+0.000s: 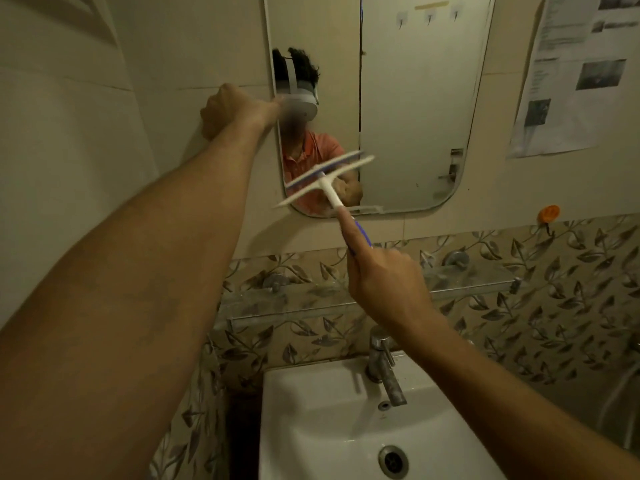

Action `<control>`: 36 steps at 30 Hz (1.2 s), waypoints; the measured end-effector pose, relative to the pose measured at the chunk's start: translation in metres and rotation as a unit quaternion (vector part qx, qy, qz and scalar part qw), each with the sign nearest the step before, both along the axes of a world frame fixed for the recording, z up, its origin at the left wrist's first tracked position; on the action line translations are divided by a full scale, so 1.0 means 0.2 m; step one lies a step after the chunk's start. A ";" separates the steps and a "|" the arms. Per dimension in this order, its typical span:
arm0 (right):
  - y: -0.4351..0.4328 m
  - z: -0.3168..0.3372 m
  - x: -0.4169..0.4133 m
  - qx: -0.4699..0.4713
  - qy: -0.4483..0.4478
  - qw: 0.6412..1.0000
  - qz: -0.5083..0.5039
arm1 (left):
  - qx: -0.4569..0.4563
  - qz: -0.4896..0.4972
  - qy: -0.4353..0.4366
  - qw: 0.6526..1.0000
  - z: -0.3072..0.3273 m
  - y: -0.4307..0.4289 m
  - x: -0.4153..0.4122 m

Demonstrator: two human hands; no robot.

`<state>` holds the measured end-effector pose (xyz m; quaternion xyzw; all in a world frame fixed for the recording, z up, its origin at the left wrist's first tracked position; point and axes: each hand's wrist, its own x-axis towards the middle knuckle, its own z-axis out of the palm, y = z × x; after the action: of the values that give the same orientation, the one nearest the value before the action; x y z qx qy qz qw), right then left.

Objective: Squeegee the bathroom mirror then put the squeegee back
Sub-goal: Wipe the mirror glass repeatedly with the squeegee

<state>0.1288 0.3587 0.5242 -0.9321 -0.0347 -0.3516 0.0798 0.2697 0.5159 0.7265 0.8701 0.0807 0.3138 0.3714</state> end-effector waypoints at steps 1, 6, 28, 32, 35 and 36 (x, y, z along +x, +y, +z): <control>0.00 0.04 0.02 -0.033 0.000 0.999 0.002 | 0.002 0.001 -0.001 1.000 0.00 0.00 0.01; -0.04 0.11 0.11 -0.151 0.034 0.988 -0.015 | 0.003 0.007 -0.008 1.000 -0.02 0.00 0.03; -0.43 -0.09 0.13 -0.219 0.085 0.972 -0.009 | -0.014 0.023 0.002 1.000 -0.01 -0.02 0.01; -0.48 -0.10 0.12 -0.227 0.092 0.970 -0.008 | -0.007 0.023 0.003 1.000 0.00 -0.03 -0.01; -0.52 -0.12 0.11 -0.229 0.096 0.969 -0.014 | -0.011 0.026 0.008 1.000 0.00 -0.03 -0.01; -0.53 -0.13 0.11 -0.228 0.101 0.968 -0.018 | -0.009 0.028 0.008 1.000 0.00 -0.03 -0.01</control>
<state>0.1504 0.2524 0.4991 -0.9567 -0.0891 -0.2402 -0.1381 0.2674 0.5102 0.7268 0.8665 0.1106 0.3161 0.3702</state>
